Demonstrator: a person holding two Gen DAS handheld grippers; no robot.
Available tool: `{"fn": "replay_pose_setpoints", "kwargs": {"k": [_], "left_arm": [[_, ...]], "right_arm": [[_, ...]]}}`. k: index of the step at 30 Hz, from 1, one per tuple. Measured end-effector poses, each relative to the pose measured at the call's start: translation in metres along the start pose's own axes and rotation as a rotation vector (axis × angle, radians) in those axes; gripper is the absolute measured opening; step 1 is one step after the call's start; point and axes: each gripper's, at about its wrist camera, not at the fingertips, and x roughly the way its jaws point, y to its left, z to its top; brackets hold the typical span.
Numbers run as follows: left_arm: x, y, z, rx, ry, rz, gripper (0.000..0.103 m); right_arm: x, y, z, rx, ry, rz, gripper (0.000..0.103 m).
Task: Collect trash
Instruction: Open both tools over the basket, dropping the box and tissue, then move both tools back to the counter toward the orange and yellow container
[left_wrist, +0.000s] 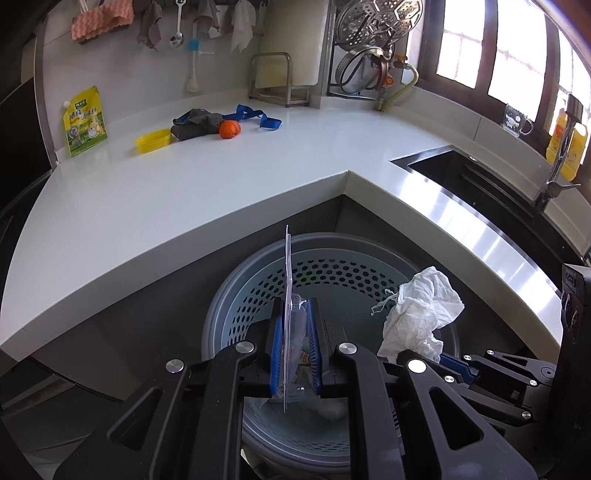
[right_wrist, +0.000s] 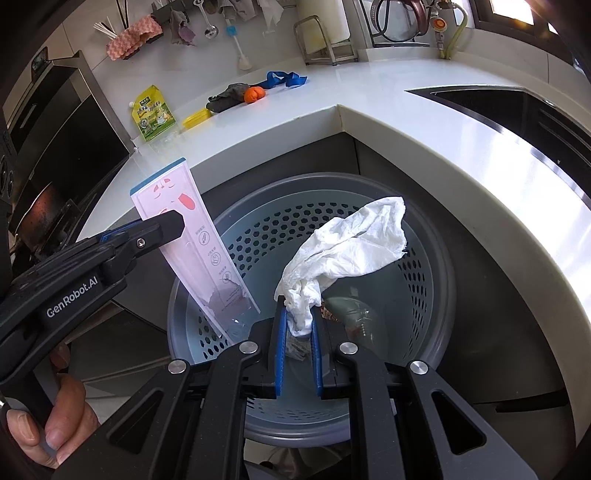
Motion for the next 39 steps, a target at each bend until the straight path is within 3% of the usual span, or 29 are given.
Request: {"fn": "replay_pose_setpoints", "kwargs": {"k": [12,15,16,20,28,33,39], "left_arm": [[0.011,0.006,-0.005,-0.018,0.031,-0.002,0.014],[0.012,0.008,-0.006,-0.02,0.038,0.002,0.016],[0.012,0.008,-0.006,-0.02,0.039,0.003,0.019],[0.01,0.011,-0.008,-0.032,0.027,0.012,0.051],[0.008,0.016,-0.008,-0.054,0.02,0.017,0.062],[0.003,0.02,-0.008,-0.066,-0.003,0.032,0.083],[0.001,0.023,-0.009,-0.077,-0.021,0.068,0.093]], "right_arm": [[0.01,-0.002,0.0,0.008,0.019,-0.012,0.012],[0.008,-0.001,0.001,0.008,0.006,-0.015,0.021],[0.008,-0.001,0.001,0.008,0.006,-0.016,0.022],[0.007,-0.003,0.0,0.017,0.0,-0.019,0.029],[0.004,-0.007,0.0,0.027,-0.016,-0.017,0.034],[0.003,-0.008,-0.001,0.031,-0.017,-0.013,0.036],[0.0,-0.008,0.0,0.036,-0.031,-0.011,0.04]]}}
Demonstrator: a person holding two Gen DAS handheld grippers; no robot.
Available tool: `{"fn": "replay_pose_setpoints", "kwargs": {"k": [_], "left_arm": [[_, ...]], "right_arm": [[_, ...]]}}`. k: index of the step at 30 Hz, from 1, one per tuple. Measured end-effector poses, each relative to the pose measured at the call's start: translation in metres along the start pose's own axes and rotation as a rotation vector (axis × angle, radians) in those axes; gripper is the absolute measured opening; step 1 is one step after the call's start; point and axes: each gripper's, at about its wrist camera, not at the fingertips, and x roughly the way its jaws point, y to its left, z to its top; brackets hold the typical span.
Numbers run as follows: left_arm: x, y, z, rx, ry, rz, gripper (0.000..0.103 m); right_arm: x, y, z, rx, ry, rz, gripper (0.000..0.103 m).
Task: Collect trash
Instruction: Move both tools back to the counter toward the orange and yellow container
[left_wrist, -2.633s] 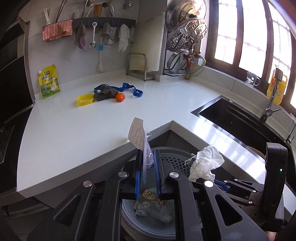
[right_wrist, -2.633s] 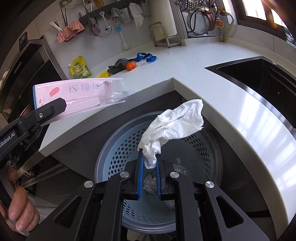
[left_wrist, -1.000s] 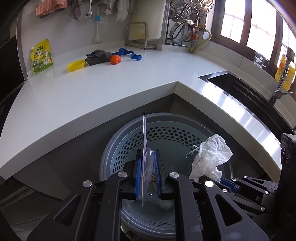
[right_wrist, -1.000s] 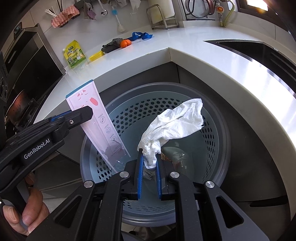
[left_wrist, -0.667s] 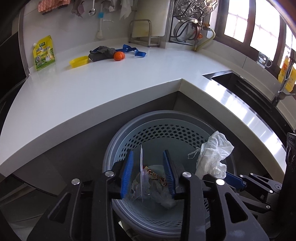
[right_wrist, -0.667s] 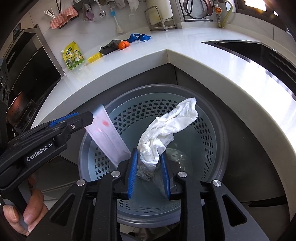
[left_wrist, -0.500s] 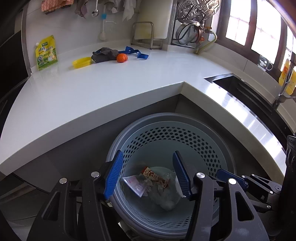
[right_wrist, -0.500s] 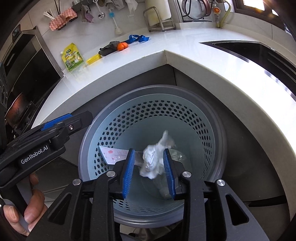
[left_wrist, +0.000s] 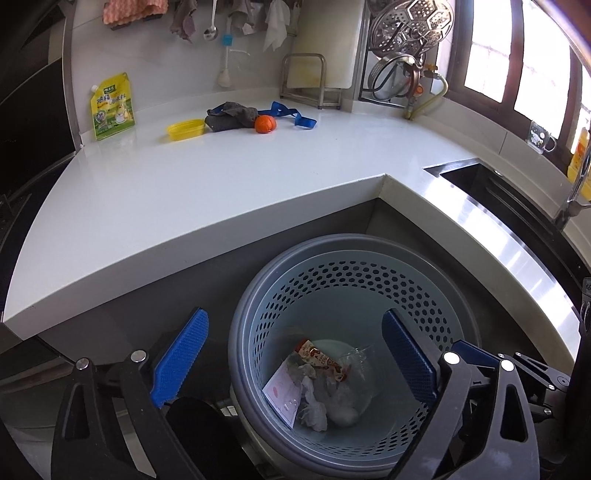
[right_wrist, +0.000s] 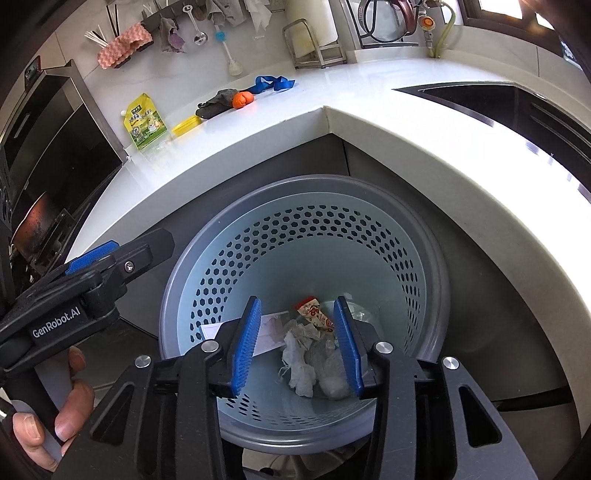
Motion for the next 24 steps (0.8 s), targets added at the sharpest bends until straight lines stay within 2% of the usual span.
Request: {"fn": "replay_pose_setpoints", "kwargs": {"k": [8,15,24], "left_arm": [[0.005,0.01,-0.002,-0.03,0.024,-0.017,0.093],[0.005,0.012,0.0,0.0,0.018,0.037,0.094],[-0.001,0.024,0.014,-0.007,0.002,0.06,0.096]], "right_arm": [[-0.005,-0.003,0.002,0.01,-0.022,0.001,0.041],[-0.004,-0.002,0.004,0.014,-0.023,0.005,0.041],[-0.008,0.007,0.018,-0.019,-0.041,0.003,0.041]]}}
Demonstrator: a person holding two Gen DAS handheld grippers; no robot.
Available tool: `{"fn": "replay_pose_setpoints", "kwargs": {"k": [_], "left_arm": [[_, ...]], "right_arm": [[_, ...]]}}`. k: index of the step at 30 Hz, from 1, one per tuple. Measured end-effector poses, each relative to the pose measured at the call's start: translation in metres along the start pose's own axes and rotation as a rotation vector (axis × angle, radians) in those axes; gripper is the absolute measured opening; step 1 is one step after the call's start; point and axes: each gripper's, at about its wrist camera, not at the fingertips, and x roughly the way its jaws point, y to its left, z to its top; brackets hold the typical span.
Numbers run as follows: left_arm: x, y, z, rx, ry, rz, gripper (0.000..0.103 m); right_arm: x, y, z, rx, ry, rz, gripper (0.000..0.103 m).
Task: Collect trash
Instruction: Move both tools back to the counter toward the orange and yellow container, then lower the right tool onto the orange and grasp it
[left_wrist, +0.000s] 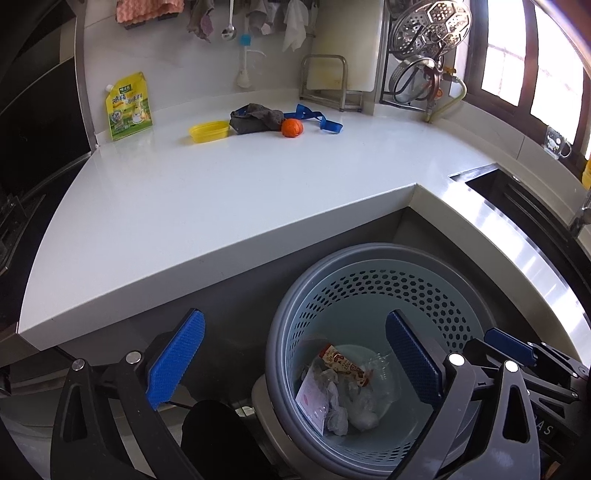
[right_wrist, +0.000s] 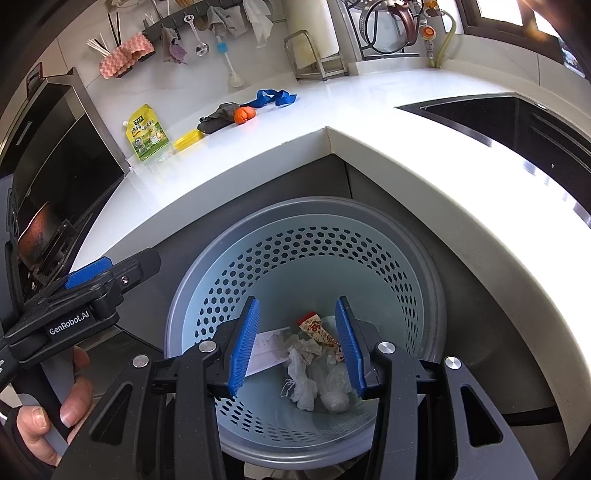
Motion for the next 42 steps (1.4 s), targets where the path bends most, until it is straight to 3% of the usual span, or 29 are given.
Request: {"fn": "replay_pose_setpoints", "kwargs": {"k": [5,12,18,26,32,42], "left_arm": [[-0.01,0.012,0.018,-0.034,-0.033,-0.027,0.097],[-0.023,0.028,0.052,-0.052,-0.11,0.0,0.097],[-0.018,0.049,0.083,-0.08,-0.141,0.006,0.097],[-0.007,0.087,0.122,-0.128,-0.206,0.076,0.097],[0.013,0.111,0.146,-0.144,-0.206,0.128,0.097],[0.046,0.14,0.173,-0.177,-0.181,0.15,0.097]], "right_arm": [[-0.01,0.012,0.023,-0.038,-0.046,0.017,0.043],[-0.014,0.03,0.061,-0.076,-0.095,0.066,0.044],[0.0,0.044,0.099,-0.107,-0.116,0.098,0.045],[0.03,0.056,0.147,-0.141,-0.119,0.1,0.05],[0.055,0.068,0.178,-0.163,-0.103,0.102,0.052],[0.1,0.086,0.214,-0.183,-0.065,0.112,0.057]]}}
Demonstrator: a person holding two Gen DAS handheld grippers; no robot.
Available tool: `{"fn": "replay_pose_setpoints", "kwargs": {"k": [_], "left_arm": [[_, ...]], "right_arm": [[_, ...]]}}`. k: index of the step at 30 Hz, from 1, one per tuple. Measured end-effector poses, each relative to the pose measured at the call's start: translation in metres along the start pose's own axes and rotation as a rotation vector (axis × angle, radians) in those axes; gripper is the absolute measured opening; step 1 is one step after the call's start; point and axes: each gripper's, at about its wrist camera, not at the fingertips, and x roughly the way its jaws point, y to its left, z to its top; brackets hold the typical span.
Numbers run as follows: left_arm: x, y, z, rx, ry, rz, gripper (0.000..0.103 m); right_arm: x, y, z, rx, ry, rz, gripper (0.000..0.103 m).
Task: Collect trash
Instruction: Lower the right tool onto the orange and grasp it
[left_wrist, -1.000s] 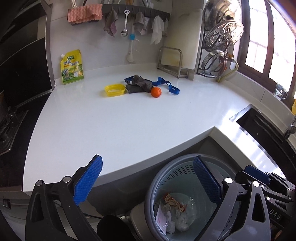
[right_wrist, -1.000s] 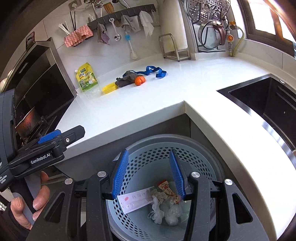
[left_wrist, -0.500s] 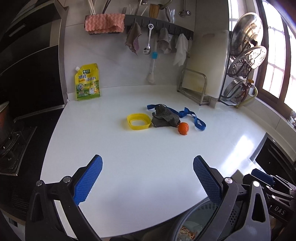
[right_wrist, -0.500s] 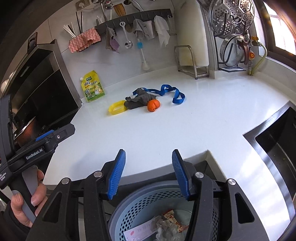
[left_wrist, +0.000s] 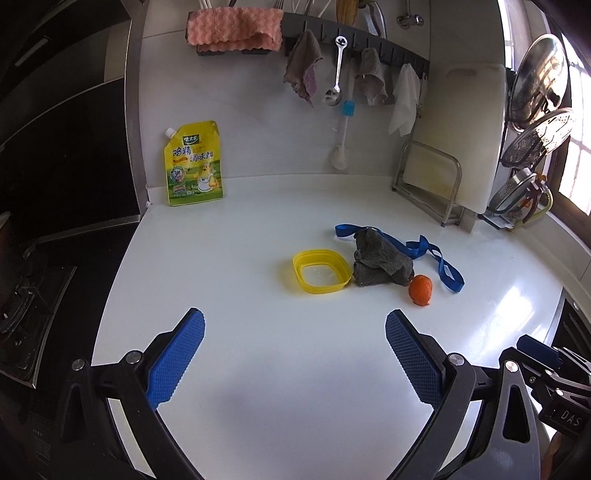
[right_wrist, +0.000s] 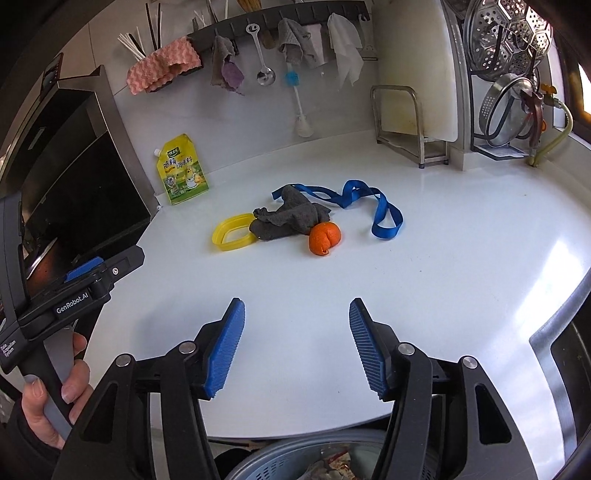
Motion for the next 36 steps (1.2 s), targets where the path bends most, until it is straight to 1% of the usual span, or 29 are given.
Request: {"fn": "replay_pose_setpoints", "kwargs": {"k": [11,18,23,26,30,36], "left_arm": [[0.031,0.003,0.016,0.007,0.021,0.012,0.097],[0.047,0.002,0.019,0.01,0.045,0.009,0.097],[0.059,-0.001,0.018,0.028,0.07,0.008,0.097],[0.068,-0.002,0.018,0.031,0.084,0.011,0.097],[0.076,0.0,0.02,0.028,0.095,0.017,0.097],[0.09,0.005,0.023,0.018,0.114,0.034,0.097]], "right_arm": [[0.037,-0.011,0.024,0.026,0.032,-0.009,0.059],[0.057,-0.016,0.034,0.031,0.065,-0.017,0.059],[0.071,-0.016,0.038,0.01,0.086,-0.036,0.059],[0.082,-0.018,0.041,0.01,0.096,-0.047,0.059],[0.103,-0.023,0.049,0.027,0.12,-0.037,0.059],[0.134,-0.022,0.062,0.017,0.15,-0.084,0.059]]}}
